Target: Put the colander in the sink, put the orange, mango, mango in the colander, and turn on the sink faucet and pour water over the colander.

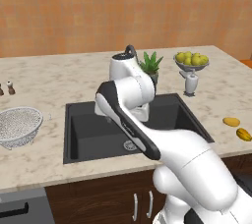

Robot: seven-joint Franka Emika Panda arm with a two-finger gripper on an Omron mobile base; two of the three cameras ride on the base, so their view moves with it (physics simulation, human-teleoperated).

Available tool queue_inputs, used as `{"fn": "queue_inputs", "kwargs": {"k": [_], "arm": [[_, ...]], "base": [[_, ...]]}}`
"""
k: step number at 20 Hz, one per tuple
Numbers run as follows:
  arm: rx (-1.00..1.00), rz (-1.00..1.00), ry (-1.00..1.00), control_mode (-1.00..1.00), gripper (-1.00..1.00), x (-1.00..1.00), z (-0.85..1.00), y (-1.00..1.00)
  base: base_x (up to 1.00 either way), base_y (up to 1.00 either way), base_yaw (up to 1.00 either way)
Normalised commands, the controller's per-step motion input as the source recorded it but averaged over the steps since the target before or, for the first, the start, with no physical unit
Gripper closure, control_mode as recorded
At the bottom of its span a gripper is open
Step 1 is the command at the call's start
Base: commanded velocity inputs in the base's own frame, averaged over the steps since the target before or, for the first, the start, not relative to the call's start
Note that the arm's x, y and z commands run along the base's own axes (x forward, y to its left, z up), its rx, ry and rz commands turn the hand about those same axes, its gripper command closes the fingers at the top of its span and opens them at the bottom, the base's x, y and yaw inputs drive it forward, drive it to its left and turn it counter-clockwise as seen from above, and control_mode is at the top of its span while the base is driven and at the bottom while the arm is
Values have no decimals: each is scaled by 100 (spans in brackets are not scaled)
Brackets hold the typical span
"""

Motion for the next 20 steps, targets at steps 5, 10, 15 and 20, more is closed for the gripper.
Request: {"fn": "queue_inputs", "kwargs": {"k": [5, 10, 15, 20], "arm": [[0, -3, 0, -100, -100, 3, -5, 35], [3, 0, 1, -100, -100, 3, -3, 26], [4, 0, 0, -100, -100, 21, 0, 46], [1, 0, 0, -100, -100, 32, -2, 61]], "base": [[0, 0, 0], [0, 0, 0], [0, 0, 0], [0, 0, 0]]}}
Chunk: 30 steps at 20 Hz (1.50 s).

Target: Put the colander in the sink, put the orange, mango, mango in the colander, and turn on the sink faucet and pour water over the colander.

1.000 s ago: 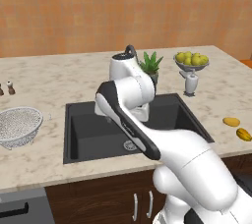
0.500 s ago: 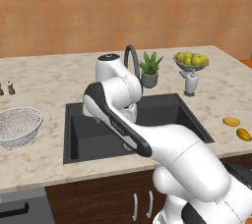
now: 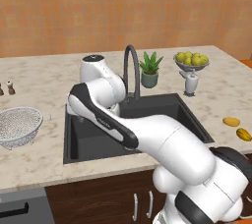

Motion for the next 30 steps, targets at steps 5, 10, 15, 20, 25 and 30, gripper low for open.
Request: {"fn": "queue_inputs", "kwargs": {"k": [5, 10, 15, 20, 25, 30], "arm": [[4, 0, 0, -100, -100, 29, 0, 60], [18, 5, 1, -100, -100, 24, -9, 53], [13, 3, 1, -100, -100, 26, -21, 51], [7, 0, 7, -100, -100, 29, -22, 38], [2, 0, 5, -100, -100, 31, -12, 40], [-7, -1, 3, -100, -100, 27, -12, 41]], "base": [[0, 0, 0], [0, 0, 0], [0, 0, 0], [0, 0, 0], [0, 0, 0], [0, 0, 0]]}}
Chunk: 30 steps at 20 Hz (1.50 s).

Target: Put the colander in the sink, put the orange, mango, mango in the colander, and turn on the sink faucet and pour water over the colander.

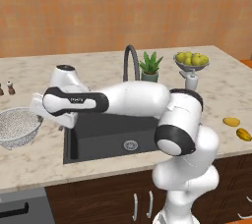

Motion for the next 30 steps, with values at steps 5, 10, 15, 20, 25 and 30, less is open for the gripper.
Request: {"fn": "queue_inputs", "kwargs": {"k": [5, 10, 15, 20, 25, 30], "arm": [[-7, -8, 7, -100, -100, 44, -20, 39], [0, -2, 7, -100, -100, 41, -10, 31], [-7, 0, 0, -100, -100, 34, 0, 30], [-14, 0, 0, -100, -100, 17, -13, 21], [-5, -1, 0, -100, -100, 8, -30, 0], [0, -1, 0, -100, -100, 16, -37, 0]], "base": [[0, 0, 0], [0, 0, 0], [0, 0, 0], [0, 0, 0], [0, 0, 0], [0, 0, 0]]}}
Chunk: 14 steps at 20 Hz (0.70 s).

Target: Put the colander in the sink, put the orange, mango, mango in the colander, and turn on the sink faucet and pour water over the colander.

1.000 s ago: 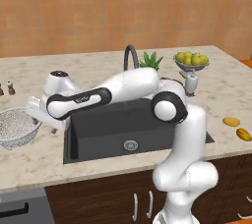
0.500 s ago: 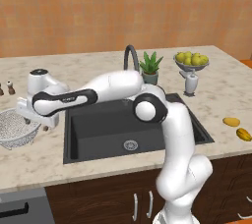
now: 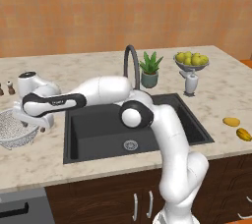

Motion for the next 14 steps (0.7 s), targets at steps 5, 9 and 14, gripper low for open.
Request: {"fn": "queue_inputs", "kwargs": {"k": [5, 9, 14], "arm": [[5, 0, 0, -100, -100, 21, -35, -3], [5, 0, 0, -100, -100, 18, -28, 0], [8, 0, 2, -100, 100, 1, -54, 5]], "base": [[0, 0, 0], [0, 0, 0], [0, 0, 0]]}}
